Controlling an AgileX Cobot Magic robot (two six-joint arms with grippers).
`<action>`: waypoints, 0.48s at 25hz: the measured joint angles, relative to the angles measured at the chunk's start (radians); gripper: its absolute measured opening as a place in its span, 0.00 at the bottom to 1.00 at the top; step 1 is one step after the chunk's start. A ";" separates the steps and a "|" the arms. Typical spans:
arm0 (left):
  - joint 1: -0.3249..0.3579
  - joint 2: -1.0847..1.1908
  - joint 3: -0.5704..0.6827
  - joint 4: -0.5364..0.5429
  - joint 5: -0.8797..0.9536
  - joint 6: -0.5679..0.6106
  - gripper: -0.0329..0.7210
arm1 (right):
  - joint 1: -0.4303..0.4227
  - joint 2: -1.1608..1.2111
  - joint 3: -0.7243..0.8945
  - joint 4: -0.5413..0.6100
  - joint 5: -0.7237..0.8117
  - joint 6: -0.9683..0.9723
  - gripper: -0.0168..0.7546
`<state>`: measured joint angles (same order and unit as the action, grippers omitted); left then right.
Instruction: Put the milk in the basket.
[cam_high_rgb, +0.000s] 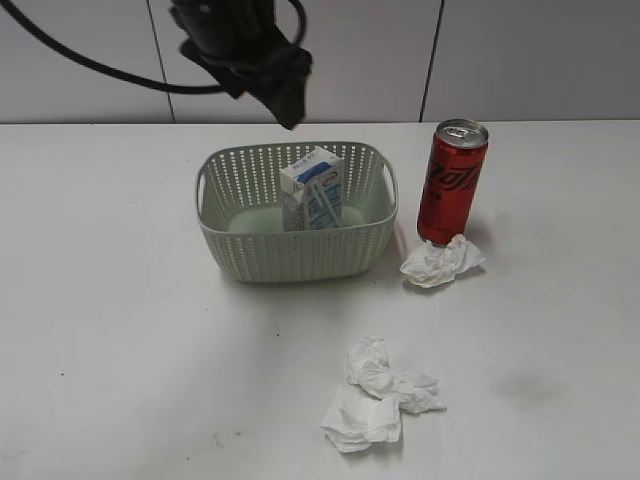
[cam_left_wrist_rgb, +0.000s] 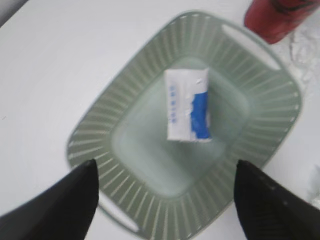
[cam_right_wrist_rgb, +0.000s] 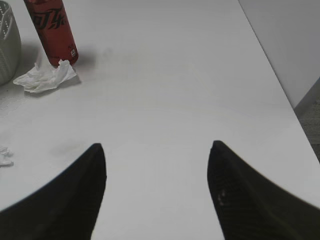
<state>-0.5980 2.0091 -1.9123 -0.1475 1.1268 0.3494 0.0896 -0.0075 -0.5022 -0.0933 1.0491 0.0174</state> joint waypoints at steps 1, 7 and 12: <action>0.024 -0.019 0.000 0.000 0.023 -0.018 0.88 | 0.000 0.000 0.000 0.000 0.000 0.000 0.67; 0.230 -0.096 0.000 0.005 0.086 -0.105 0.83 | 0.000 0.000 0.000 0.000 0.000 0.000 0.67; 0.398 -0.144 0.006 0.007 0.089 -0.163 0.83 | 0.000 0.000 0.000 0.000 0.000 0.000 0.67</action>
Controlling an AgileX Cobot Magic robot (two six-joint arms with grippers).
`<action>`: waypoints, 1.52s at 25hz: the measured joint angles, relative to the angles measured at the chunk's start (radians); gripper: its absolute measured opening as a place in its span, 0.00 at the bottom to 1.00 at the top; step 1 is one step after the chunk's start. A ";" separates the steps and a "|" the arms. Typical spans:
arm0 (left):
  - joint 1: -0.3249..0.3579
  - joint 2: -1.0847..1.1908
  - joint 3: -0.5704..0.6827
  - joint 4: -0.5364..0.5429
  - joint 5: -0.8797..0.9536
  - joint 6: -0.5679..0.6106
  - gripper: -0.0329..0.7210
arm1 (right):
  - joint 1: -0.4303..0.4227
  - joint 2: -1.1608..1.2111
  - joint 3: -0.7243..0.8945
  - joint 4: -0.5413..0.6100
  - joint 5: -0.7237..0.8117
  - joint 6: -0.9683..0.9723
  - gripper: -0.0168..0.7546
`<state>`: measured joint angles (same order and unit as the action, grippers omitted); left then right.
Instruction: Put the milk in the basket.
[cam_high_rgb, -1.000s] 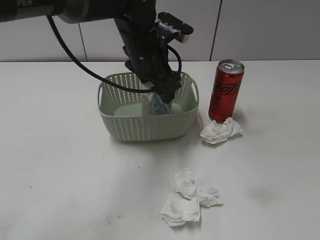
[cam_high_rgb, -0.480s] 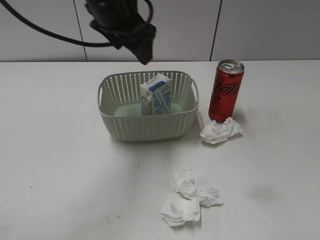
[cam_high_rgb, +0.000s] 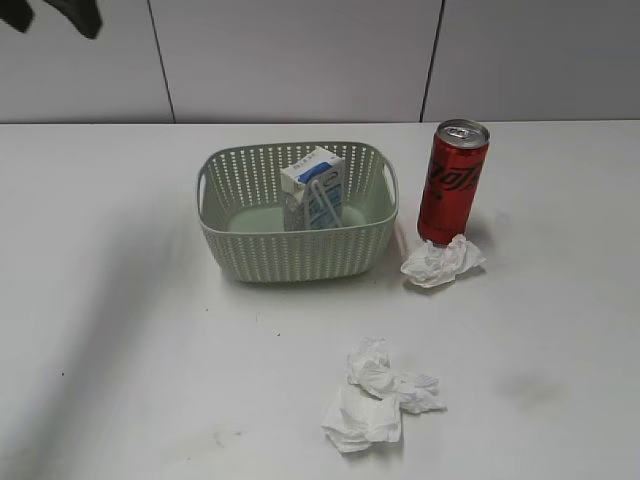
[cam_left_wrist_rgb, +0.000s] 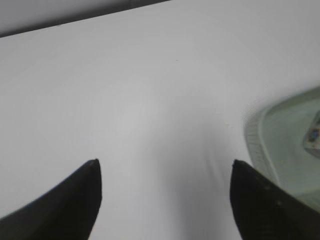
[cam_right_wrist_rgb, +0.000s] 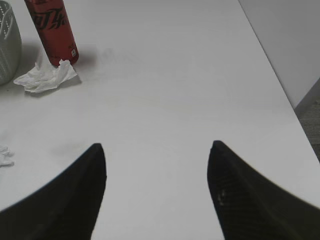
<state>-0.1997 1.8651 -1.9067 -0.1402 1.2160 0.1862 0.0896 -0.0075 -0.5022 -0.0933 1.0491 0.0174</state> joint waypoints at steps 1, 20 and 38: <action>0.031 -0.013 0.008 0.002 0.000 -0.006 0.83 | 0.000 0.000 0.000 0.000 0.000 0.000 0.67; 0.157 -0.646 0.760 0.004 0.000 -0.016 0.82 | 0.000 0.000 0.000 0.000 -0.001 0.000 0.67; 0.157 -1.275 1.358 0.004 -0.172 -0.016 0.82 | 0.000 0.000 0.000 0.000 0.000 0.000 0.67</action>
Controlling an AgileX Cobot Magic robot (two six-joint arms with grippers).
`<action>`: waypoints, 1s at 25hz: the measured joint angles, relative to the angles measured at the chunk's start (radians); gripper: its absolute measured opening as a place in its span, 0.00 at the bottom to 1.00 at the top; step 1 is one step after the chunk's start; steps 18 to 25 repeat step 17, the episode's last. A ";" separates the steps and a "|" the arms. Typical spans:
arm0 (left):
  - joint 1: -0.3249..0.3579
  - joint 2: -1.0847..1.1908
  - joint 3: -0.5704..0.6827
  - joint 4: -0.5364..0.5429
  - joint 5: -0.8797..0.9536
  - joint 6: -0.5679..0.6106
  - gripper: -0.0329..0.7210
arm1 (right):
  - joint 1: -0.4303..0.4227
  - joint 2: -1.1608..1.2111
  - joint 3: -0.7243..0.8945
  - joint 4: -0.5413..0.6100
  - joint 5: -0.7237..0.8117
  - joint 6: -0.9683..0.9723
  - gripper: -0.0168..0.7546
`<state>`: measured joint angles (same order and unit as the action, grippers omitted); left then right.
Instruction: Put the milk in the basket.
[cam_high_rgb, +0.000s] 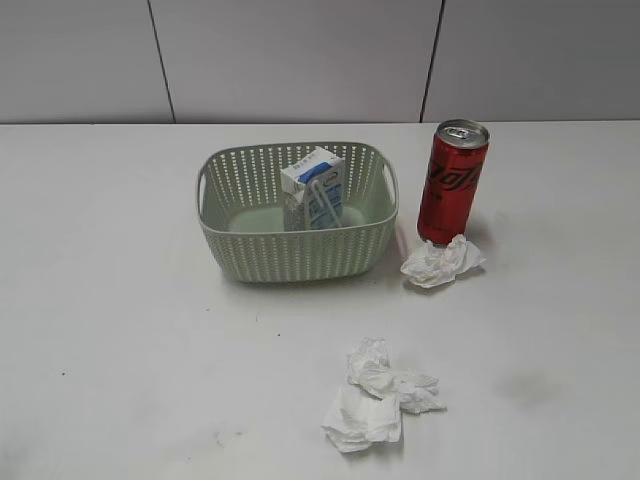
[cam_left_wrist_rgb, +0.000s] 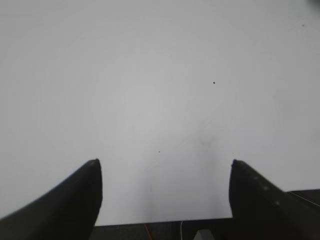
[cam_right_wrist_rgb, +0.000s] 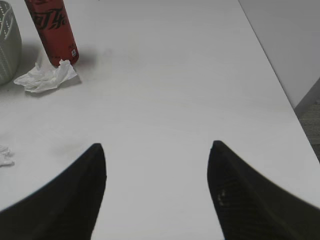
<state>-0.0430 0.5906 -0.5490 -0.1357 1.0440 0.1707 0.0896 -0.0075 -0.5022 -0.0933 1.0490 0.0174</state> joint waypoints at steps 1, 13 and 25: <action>0.000 -0.025 0.017 0.000 0.002 0.000 0.82 | 0.000 0.000 0.000 0.000 0.000 0.000 0.67; 0.000 -0.320 0.042 -0.008 0.010 0.000 0.82 | 0.000 0.000 0.000 0.000 0.000 0.000 0.67; 0.000 -0.426 0.042 -0.008 0.010 0.000 0.82 | 0.000 0.000 0.000 0.000 0.000 0.000 0.67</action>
